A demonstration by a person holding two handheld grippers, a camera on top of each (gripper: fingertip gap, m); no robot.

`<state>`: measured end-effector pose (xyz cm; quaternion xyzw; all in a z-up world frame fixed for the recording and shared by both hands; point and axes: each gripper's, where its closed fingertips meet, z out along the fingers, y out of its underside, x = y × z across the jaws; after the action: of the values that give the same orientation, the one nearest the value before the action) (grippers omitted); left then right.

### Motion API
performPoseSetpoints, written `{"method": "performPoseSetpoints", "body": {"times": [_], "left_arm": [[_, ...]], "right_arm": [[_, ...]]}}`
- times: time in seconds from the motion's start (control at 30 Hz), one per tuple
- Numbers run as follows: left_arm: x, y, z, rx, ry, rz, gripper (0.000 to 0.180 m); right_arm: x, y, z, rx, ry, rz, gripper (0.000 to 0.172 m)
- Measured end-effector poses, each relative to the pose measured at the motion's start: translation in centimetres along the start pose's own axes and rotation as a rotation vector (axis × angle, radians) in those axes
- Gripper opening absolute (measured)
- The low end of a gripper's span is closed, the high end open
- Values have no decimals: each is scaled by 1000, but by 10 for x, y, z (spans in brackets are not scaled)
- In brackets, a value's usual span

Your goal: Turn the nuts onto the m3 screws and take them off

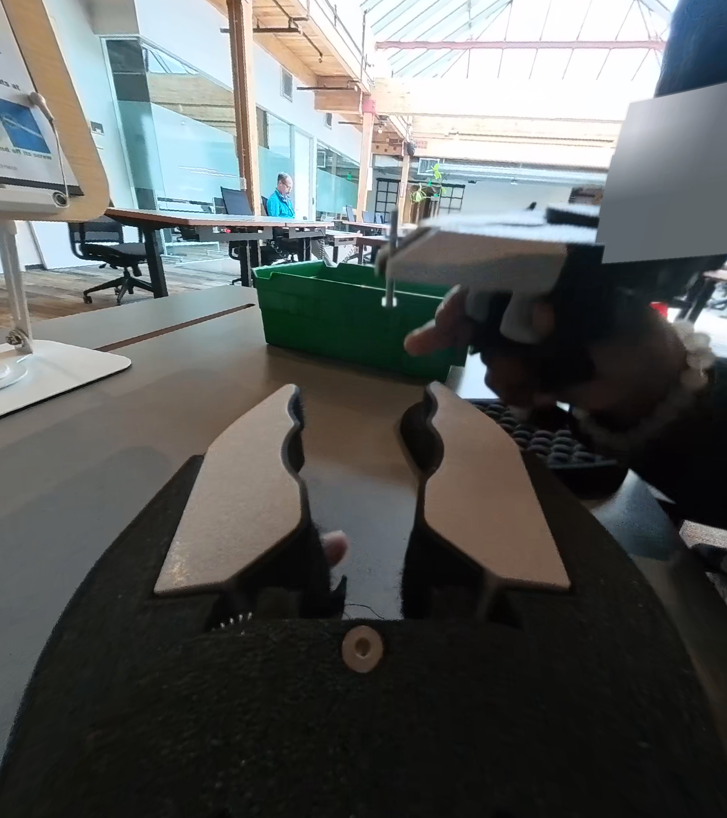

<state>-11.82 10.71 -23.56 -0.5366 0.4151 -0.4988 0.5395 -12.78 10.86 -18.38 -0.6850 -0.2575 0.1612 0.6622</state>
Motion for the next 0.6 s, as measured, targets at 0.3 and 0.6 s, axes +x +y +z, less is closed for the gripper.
{"method": "performPoseSetpoints", "body": {"times": [0.3,0.6], "left_arm": [[7,0,3,4,16,74,78],[5,-1,2,14,4,64,89]], "right_arm": [[131,-32,-69,-200,244,-9,1],[247,1,-130,-683,376,40,1]]}}
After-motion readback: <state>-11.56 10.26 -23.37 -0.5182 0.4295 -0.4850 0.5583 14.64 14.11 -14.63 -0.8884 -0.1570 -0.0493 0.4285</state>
